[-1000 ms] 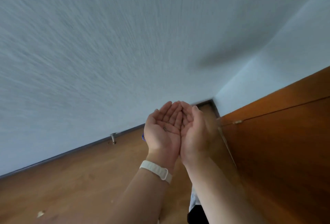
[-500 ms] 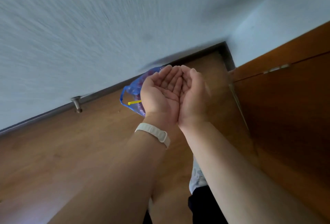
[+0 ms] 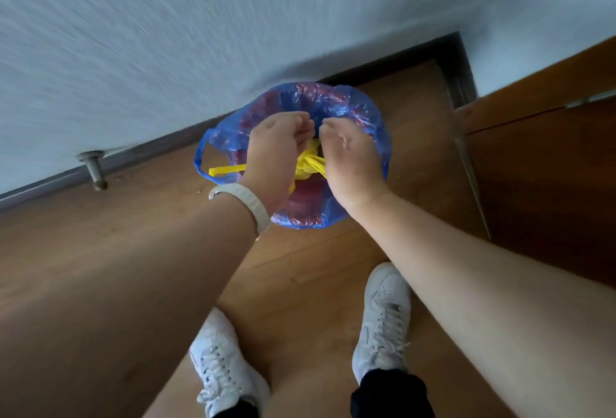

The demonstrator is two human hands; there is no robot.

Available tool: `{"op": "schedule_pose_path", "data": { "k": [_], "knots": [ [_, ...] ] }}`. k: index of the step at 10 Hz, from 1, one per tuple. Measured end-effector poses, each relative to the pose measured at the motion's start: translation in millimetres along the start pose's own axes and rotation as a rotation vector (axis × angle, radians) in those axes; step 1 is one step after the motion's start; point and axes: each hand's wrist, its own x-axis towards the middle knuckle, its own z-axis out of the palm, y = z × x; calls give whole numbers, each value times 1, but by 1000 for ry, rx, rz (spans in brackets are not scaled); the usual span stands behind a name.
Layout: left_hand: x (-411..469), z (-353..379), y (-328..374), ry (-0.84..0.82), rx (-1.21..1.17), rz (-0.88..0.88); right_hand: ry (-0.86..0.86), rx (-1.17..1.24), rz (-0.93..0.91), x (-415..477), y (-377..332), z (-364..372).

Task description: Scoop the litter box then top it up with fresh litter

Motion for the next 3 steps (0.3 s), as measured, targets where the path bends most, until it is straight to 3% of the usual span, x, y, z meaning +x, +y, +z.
{"op": "schedule_pose_path", "data": {
  "k": [1,2,3],
  "knots": [
    [7,-24,-1,-147,954,276,-138,-318,-102,-2,6,-14],
    [13,-46,3,-288,1468,426,-200,-622,-262,0,9,-25],
    [14,-58,13,-286,1707,492,-251,-826,-313,0,2,-33]
  ]
}}
